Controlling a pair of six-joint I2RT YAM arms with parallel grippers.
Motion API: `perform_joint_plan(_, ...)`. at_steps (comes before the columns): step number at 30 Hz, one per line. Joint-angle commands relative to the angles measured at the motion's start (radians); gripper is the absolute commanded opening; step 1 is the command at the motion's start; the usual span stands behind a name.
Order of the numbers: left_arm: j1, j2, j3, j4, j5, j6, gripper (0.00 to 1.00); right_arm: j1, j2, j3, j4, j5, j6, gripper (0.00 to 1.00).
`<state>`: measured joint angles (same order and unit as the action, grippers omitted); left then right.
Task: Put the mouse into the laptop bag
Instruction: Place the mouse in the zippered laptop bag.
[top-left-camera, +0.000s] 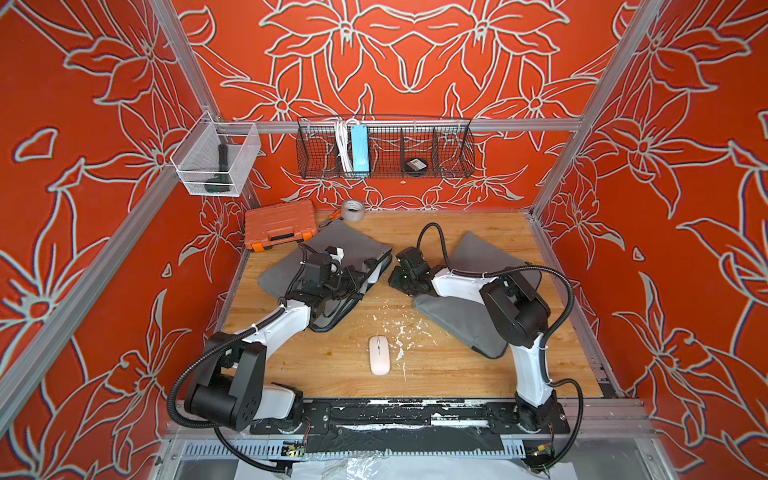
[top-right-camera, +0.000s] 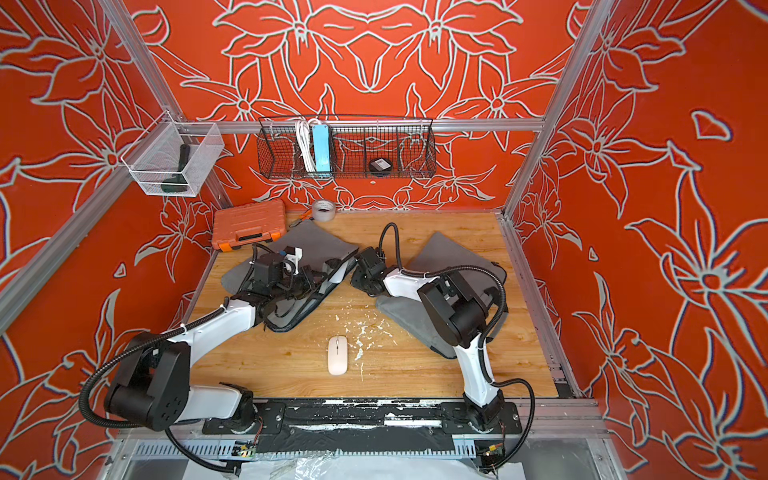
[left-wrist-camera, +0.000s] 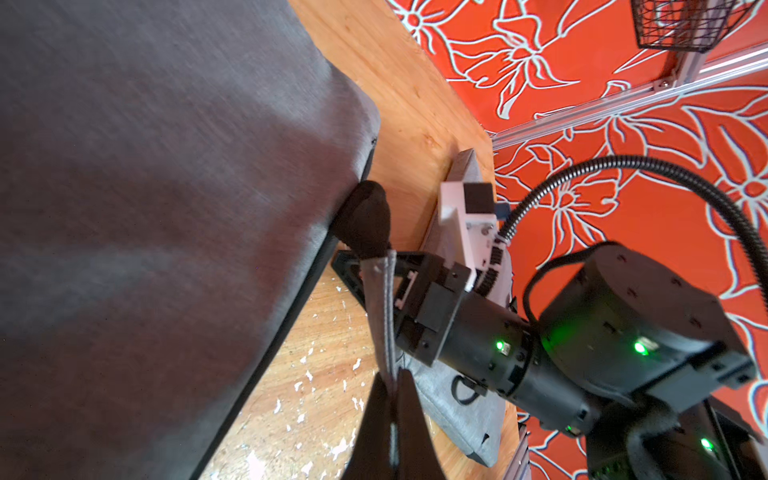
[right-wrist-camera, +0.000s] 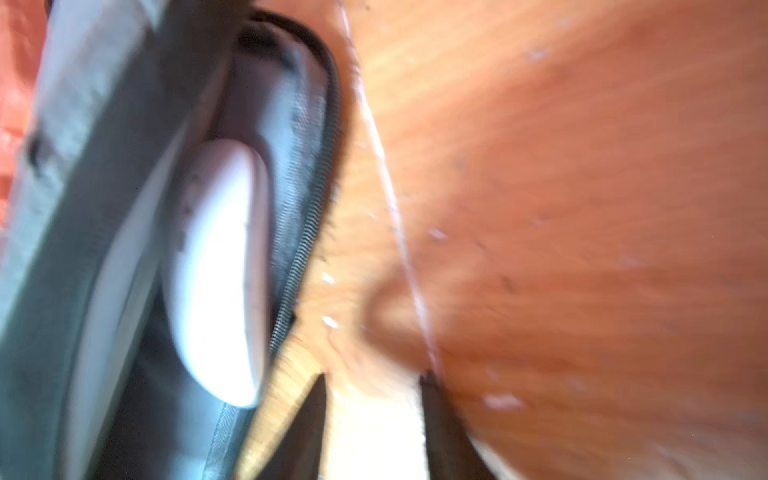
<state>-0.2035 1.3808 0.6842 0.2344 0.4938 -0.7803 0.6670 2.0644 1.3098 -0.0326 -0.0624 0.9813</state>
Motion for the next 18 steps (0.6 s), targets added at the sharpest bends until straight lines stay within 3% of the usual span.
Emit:
perform_joint_plan(1,0.017,0.031,-0.015,0.022,0.017,-0.007,0.00,-0.003,0.003,-0.022,-0.016,0.018,-0.030,0.21)
perform_joint_plan(8,0.039,0.068,-0.017,0.037,0.045,-0.013,0.00,0.024,0.081,0.047,0.003,-0.052,-0.025,0.16)
perform_joint_plan(18,0.041,0.072,-0.017,0.042,0.052,-0.014,0.00,0.054,0.201,0.236,-0.071,-0.083,-0.009,0.27)
